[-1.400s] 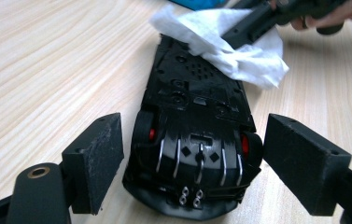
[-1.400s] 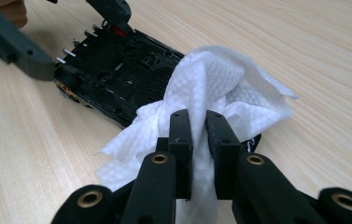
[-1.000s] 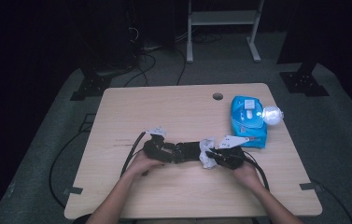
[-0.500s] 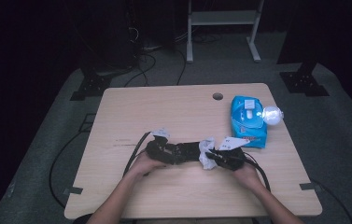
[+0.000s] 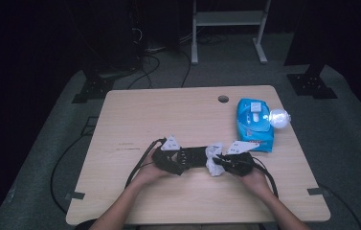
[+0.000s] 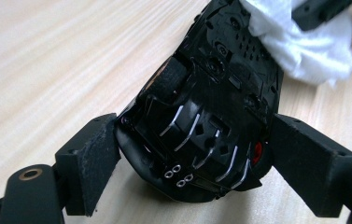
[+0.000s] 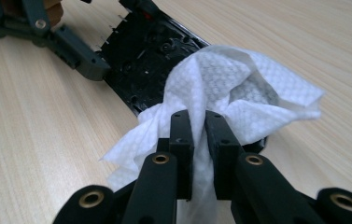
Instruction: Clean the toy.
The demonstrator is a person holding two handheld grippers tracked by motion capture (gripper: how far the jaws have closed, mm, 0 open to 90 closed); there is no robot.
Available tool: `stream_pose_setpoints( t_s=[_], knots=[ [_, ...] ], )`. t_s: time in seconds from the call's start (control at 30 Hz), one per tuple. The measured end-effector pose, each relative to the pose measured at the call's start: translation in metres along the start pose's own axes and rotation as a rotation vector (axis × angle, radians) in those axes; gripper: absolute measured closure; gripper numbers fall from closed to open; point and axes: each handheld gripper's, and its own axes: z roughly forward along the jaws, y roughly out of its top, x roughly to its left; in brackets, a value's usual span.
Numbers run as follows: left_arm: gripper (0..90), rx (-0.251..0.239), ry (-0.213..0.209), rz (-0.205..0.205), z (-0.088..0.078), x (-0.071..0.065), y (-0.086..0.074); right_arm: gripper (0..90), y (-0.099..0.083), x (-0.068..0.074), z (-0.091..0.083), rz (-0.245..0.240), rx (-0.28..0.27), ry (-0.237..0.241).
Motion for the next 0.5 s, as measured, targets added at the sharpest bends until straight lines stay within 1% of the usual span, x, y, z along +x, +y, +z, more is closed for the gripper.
stream_pose_setpoints(
  t_s=[0.03, 0.1, 0.17, 0.2, 0.23, 0.4, 0.43, 0.5],
  knots=[
    [17.0, -0.002, 0.017, 0.028, -0.001, -0.003, 0.000, 81.8, 0.000, -0.001, -0.002, 0.005, 0.001, -0.003],
    [17.1, -0.005, 0.036, 0.051, -0.001, -0.007, 0.000, 81.7, 0.000, -0.004, -0.008, 0.018, -0.011, -0.019],
    [17.1, -0.003, 0.054, 0.072, -0.002, -0.010, 0.000, 81.6, 0.000, -0.012, -0.014, 0.039, -0.022, -0.037],
    [17.1, -0.009, 0.064, 0.083, -0.002, -0.011, 0.000, 81.4, 0.000, -0.016, -0.016, 0.055, -0.023, -0.034],
    [17.1, -0.012, 0.070, 0.086, -0.002, -0.013, -0.001, 81.2, -0.001, -0.019, -0.018, 0.065, -0.022, -0.023],
    [17.1, -0.018, 0.095, 0.112, -0.002, -0.017, -0.002, 78.8, 0.000, -0.024, -0.020, 0.071, -0.015, -0.027],
    [17.0, -0.019, 0.102, 0.116, -0.002, -0.018, -0.002, 77.6, 0.000, -0.025, -0.020, 0.073, -0.014, -0.025],
    [17.0, -0.018, 0.111, 0.127, -0.003, -0.020, -0.002, 72.3, 0.001, -0.028, -0.021, 0.086, -0.010, -0.023]
  ],
)
